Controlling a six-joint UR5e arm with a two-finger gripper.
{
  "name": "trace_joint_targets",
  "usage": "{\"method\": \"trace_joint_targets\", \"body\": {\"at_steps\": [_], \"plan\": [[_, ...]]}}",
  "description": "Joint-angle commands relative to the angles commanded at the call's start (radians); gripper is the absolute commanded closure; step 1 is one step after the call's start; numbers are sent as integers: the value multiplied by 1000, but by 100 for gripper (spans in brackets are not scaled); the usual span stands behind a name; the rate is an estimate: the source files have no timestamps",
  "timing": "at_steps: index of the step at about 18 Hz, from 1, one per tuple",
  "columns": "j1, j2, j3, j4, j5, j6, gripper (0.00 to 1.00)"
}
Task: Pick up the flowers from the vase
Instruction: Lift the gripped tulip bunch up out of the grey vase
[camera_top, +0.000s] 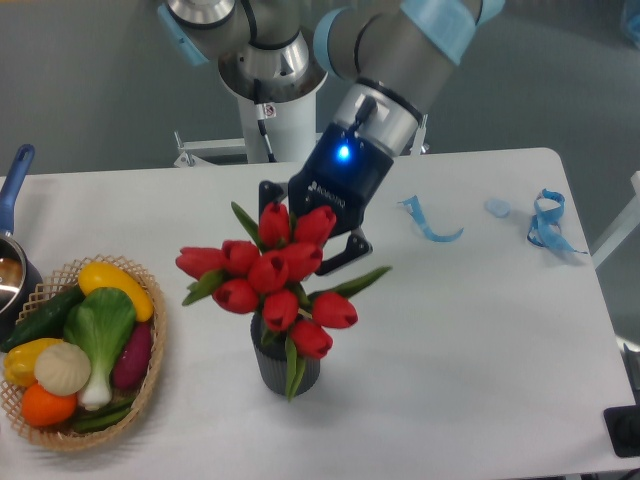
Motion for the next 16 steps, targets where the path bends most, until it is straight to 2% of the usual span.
{"method": "trace_joint_targets", "body": {"at_steps": [3,5,8,13,16], "plan": [[17,28,-2,-2,15,-12,79],[61,26,2,0,6,-23,79],[100,6,12,0,6,-3,79],[189,-49,31,2,5,112,79],[222,-72,19,3,6,179,79]]}}
